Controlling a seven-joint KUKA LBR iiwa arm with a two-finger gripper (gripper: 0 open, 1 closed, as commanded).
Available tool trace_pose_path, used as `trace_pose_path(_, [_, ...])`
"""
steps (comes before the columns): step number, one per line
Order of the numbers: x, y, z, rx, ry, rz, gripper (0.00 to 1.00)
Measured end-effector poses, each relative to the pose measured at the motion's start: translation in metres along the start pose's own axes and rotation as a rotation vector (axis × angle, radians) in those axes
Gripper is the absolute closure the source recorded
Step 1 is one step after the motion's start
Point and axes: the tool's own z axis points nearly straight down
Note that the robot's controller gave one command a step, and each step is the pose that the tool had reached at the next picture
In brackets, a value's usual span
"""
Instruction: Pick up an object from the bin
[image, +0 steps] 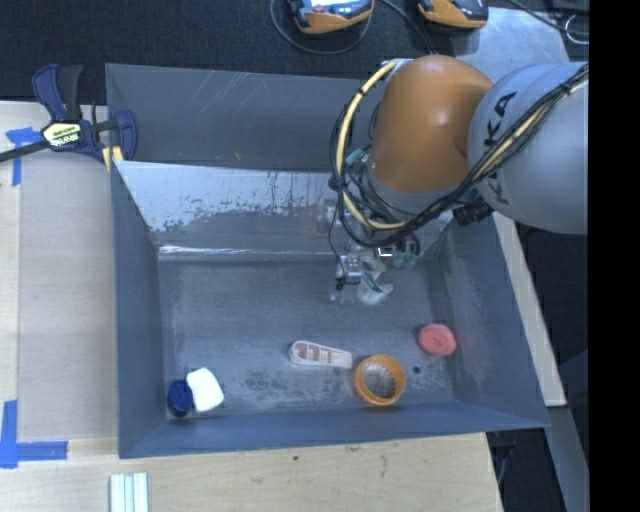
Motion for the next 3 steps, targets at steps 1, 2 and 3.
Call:
trace_pose_path(1, [-0.002,0.000,-0.005,0.000,-0.009,0.001,0.00])
trace_pose_path(2, [0.029,-0.045,0.021,0.001,0.000,0.148,0.00])
trace_pose_path(3, [0.026,-0.028,0.014,-0.001,-0.014,0.081,0.00])
